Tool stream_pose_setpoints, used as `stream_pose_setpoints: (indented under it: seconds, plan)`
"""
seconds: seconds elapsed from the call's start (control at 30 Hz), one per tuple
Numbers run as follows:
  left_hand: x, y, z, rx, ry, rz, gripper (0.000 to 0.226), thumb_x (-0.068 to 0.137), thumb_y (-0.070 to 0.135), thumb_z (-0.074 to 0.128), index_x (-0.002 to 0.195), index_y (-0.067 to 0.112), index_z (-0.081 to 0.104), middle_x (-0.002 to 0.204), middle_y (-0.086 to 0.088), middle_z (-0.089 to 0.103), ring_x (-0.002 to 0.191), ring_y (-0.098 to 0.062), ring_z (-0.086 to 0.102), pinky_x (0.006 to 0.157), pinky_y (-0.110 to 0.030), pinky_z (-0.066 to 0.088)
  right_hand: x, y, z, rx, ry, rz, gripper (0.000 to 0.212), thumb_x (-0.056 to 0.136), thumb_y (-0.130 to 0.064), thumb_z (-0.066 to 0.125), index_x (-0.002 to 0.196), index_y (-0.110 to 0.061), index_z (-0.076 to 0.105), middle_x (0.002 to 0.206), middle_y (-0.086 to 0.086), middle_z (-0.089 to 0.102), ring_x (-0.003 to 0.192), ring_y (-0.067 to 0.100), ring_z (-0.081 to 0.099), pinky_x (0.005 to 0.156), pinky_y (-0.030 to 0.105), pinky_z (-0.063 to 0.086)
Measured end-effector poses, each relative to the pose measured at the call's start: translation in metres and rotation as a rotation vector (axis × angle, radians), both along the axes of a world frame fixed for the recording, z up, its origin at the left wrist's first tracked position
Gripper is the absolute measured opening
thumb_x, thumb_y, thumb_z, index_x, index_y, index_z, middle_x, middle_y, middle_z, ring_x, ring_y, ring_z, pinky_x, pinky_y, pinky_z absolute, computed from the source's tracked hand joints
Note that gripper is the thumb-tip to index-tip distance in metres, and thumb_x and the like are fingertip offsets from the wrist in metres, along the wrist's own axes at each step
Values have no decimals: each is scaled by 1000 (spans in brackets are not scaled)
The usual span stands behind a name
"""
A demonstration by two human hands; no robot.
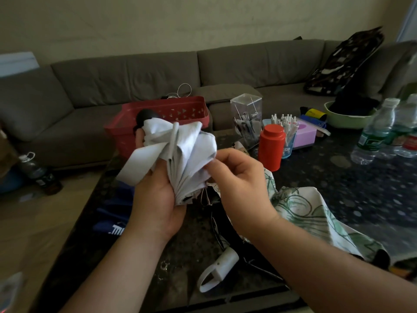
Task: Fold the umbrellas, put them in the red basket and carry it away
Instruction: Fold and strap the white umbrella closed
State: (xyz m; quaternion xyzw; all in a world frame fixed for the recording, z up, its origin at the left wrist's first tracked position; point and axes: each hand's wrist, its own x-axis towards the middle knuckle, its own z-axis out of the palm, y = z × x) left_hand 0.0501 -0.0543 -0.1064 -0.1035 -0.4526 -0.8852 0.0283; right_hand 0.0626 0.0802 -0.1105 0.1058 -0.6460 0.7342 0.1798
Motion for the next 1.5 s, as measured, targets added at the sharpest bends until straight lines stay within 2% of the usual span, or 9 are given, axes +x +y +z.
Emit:
stream_pose_setpoints:
  seconds: [0.17, 0.27, 0.43, 0.53, 0.63, 1.0, 1.23, 1.37, 1.5]
  plan:
    - [-28, -16, -23, -113, -58, 124, 81, 89, 55, 78, 159, 36, 42, 158, -14, 51, 136, -30, 60, 105, -54, 54, -9, -1, 3, -331, -416, 287, 11, 93, 3, 66, 99, -2, 73, 100, 25, 70, 85, 24, 64, 80, 37, 59]
    - [-26, -16, -26, -165, -83, 125, 51, 89, 43, 65, 137, 27, 62, 134, -8, 70, 120, -20, 68, 101, -47, 58, -11, 5, 5, -495, -543, 431, 13, 97, -9, 62, 104, -10, 73, 94, 8, 68, 79, 16, 62, 77, 27, 52]
    - [-18, -16, -25, -150, 9, 29, 45, 95, 44, 62, 130, 16, 68, 108, -10, 75, 91, -28, 73, 69, -38, 64, -14, 4, 12, -495, -450, 441, 24, 94, 12, 59, 113, 0, 66, 99, 19, 67, 82, 24, 66, 79, 35, 58]
    - [-15, -18, -17, -103, -29, -106, 23, 83, 48, 79, 92, 28, 85, 91, -3, 76, 88, -26, 65, 77, -41, 56, -16, 4, 13, -481, -455, 409, 27, 89, 20, 58, 98, -6, 63, 92, 18, 65, 79, 25, 68, 73, 35, 62]
    - [-13, -17, -17, -52, -11, -260, 56, 55, 53, 100, 101, 25, 85, 103, -2, 79, 95, -19, 75, 85, -37, 63, -14, 2, 12, -448, -465, 425, 29, 89, 18, 61, 90, -10, 61, 90, 17, 63, 78, 25, 65, 74, 37, 57]
    - [-19, -22, -13, -51, -66, -180, 52, 76, 53, 87, 117, 21, 79, 128, -13, 71, 117, -32, 67, 100, -48, 54, 6, 32, 56, 166, -104, 316, 16, 93, -30, 73, 107, -22, 73, 85, 3, 63, 72, 19, 61, 66, 36, 52]
    - [-19, -13, -22, -72, -175, -162, 57, 16, 59, 101, 56, 24, 82, 78, -8, 76, 55, -11, 72, 51, -23, 56, 6, 37, 52, 361, 44, 109, 17, 86, -11, 83, 97, -14, 70, 93, 16, 73, 73, 37, 69, 71, 60, 60]
    - [-25, -20, -25, 23, -134, -231, 83, 18, 55, 106, 92, 24, 87, 111, -9, 79, 102, -26, 75, 96, -43, 59, 5, 40, 57, 182, -85, 251, 10, 92, 7, 70, 96, -2, 71, 82, 12, 74, 72, 23, 70, 76, 40, 64]
    - [-21, -19, -22, 2, -102, -251, 75, 25, 56, 105, 92, 26, 88, 106, -5, 81, 93, -19, 80, 85, -37, 63, 1, 41, 53, 256, 6, 202, 21, 85, 1, 82, 100, -10, 73, 95, 11, 79, 85, 32, 77, 84, 47, 65]
